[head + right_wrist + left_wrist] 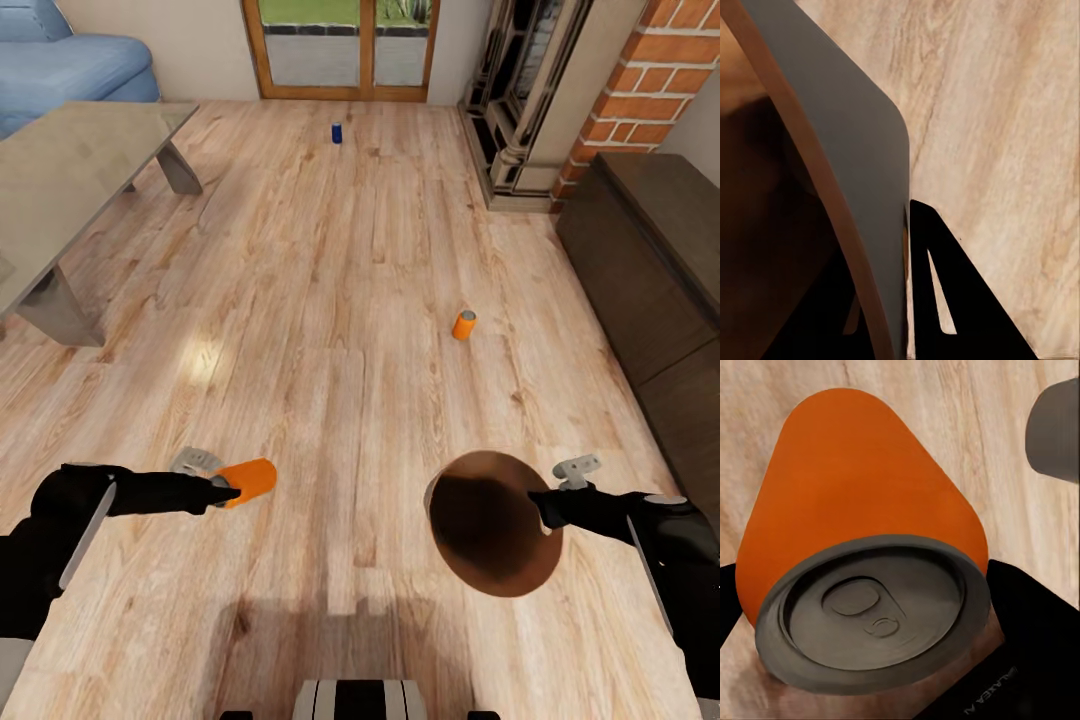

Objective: Put the three can of soda from the living room inside the tash can in the kitchen.

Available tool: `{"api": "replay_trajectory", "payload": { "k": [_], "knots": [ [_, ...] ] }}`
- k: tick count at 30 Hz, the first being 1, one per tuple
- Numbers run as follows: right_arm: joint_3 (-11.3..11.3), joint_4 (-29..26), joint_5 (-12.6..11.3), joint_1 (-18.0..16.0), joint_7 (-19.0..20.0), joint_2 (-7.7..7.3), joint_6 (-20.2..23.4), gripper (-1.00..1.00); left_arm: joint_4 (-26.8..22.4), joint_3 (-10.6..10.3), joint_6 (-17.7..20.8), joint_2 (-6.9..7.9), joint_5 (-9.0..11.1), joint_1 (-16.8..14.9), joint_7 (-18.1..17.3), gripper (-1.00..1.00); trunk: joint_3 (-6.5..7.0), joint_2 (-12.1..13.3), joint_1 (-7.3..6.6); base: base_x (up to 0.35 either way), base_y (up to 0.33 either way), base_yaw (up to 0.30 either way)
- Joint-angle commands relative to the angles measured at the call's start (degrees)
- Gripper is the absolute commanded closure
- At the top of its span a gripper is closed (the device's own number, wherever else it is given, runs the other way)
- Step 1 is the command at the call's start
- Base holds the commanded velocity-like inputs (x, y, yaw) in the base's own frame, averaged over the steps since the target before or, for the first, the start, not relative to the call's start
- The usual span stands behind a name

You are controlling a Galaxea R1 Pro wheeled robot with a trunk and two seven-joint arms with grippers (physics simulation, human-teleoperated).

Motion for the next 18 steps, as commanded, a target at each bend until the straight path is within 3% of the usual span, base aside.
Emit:
{"api": "replay_trajectory", "payload": {
  "k": [1, 2, 5, 9, 13, 14, 18],
  "knots": [
    [0.22, -0.01, -1.02, -0.45, 0.77, 0.00, 1.61, 1.00, -0.21, 0.03, 0.54, 0.06, -0.23, -0.21, -1.47, 1.00, 0.00, 0.00, 0.00, 0.000, 0.000, 0.000],
    [0.95, 0.04, -0.96, -1.53, 1.24, -0.02, 3.42, 1.00, -0.50, 0.05, 1.53, 0.17, -0.26, -0.95, -4.21, 1.00, 0.00, 0.00, 0.00, 0.000, 0.000, 0.000],
    [2.42, 0.78, -0.89, -3.20, 1.45, -0.01, 5.07, 1.00, -0.75, 0.10, 2.43, 0.29, -0.25, -2.75, -7.76, 1.00, 0.00, 0.00, 0.00, 0.000, 0.000, 0.000],
    [4.08, 5.67, -0.83, -6.29, 1.44, 0.06, 6.27, 1.00, -0.85, 0.44, 2.90, 0.44, -0.32, -6.39, -13.61, 1.00, 0.00, 0.00, 0.00, 0.000, 0.000, 0.000],
    [5.17, 14.22, -0.43, -11.09, 1.31, 0.21, 6.75, 1.00, -0.85, 3.62, 2.90, 0.52, -0.43, -9.46, -19.46, 1.00, 0.00, 0.00, 0.00, 0.000, 0.000, 0.000],
    [6.26, 17.51, -0.02, -12.94, 1.22, 0.28, 6.87, 1.00, -0.84, 4.87, 2.90, 0.56, -0.45, -10.24, -21.54, 1.00, 0.00, 0.00, 0.00, 0.000, 0.000, 0.000],
    [10.52, 23.34, 0.90, -16.84, 0.61, 1.00, 7.07, 1.00, -0.61, 6.63, 2.90, 0.59, -0.47, -12.17, -27.72, 1.00, 0.00, 0.00, 0.00, 0.000, 0.000, 0.000]
  ]
}}
